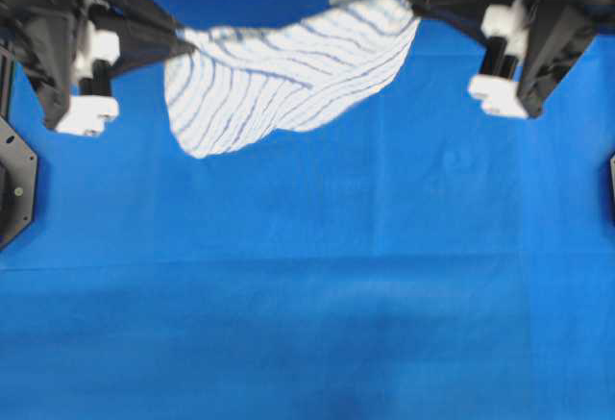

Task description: Lift the towel with both arms.

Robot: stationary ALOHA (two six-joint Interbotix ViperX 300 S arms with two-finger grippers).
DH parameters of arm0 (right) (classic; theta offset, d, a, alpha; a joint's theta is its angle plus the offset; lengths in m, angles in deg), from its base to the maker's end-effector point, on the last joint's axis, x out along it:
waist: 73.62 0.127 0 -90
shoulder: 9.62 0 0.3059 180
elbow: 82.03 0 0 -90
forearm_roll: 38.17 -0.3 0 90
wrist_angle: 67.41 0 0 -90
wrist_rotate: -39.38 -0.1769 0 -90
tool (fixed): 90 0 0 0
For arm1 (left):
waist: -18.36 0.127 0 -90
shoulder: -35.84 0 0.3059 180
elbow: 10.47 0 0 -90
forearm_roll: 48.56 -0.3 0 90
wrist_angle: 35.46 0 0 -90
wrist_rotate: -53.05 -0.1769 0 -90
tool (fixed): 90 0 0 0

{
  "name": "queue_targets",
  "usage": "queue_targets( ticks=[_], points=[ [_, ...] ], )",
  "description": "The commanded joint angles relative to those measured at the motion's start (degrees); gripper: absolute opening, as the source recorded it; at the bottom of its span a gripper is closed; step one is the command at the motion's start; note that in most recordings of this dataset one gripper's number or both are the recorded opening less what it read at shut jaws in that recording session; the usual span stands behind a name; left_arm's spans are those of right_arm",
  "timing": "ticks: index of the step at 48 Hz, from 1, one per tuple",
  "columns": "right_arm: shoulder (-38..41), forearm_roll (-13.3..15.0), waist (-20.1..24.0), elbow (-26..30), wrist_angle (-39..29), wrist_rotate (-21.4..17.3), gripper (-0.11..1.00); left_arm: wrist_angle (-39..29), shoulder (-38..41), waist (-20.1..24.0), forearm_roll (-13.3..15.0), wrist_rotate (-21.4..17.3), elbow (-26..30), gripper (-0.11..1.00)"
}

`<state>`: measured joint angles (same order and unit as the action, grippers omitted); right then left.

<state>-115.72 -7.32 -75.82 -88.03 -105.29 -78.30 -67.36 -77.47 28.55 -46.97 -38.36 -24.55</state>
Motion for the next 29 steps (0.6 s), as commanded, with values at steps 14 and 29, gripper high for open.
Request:
queue_targets(
  ticks=[14, 29],
  points=[
    [-3.87, 0.18, 0.35, 5.10, 0.00, 1.67, 0.07, -3.60, -0.62, 0.53, -0.26, -0.35, 9.49, 0.02],
    [-4.57, 0.00, 0.53, 5.54, 0.00, 2.72, 0.07, -3.96, -0.35, 0.44, -0.35, -1.14, 10.81, 0.02]
  ],
)
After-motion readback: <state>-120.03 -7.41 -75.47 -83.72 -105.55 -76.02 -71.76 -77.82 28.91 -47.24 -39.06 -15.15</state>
